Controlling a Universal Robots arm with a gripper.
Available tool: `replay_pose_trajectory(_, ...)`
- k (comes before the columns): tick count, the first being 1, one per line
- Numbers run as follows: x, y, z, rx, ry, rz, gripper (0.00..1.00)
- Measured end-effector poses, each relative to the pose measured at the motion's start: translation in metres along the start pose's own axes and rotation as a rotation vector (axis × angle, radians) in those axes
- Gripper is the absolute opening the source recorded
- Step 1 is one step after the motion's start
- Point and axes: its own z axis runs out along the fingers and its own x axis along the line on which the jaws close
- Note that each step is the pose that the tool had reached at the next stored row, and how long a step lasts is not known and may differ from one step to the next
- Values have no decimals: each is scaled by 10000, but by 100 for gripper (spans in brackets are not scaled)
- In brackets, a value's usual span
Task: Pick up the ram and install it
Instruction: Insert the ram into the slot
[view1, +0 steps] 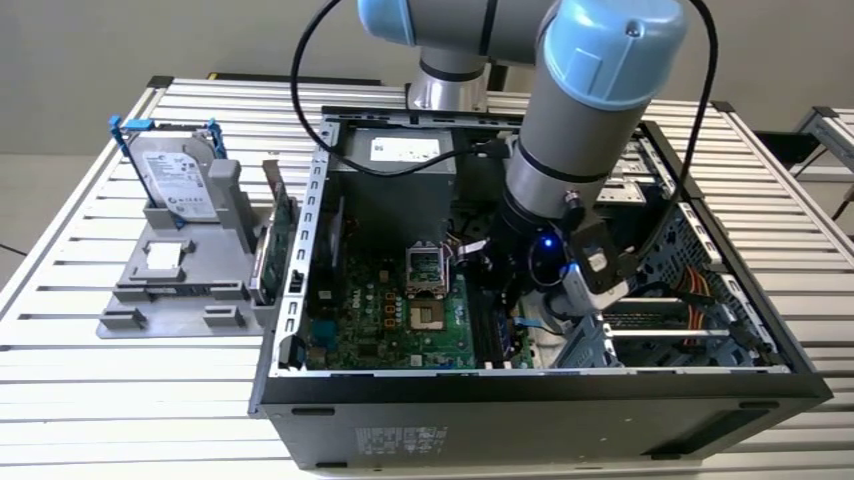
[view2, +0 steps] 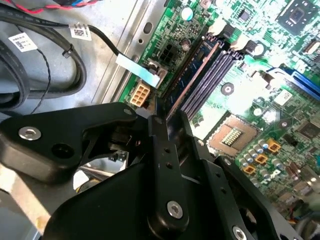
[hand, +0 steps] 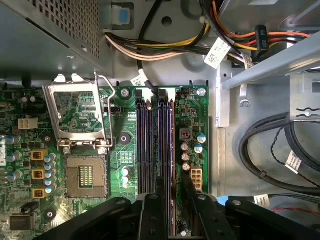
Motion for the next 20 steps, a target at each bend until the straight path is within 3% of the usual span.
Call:
replay_pose_trajectory(10,3,4,-228,2,68,1,100)
replay_pose_trajectory(15,3,5,-249,-2,77,1,100)
replay_pose_trajectory(16,3,5,-251,1,77,2,0)
replay_pose_trajectory(20,3,5,-255,0,77,2,0)
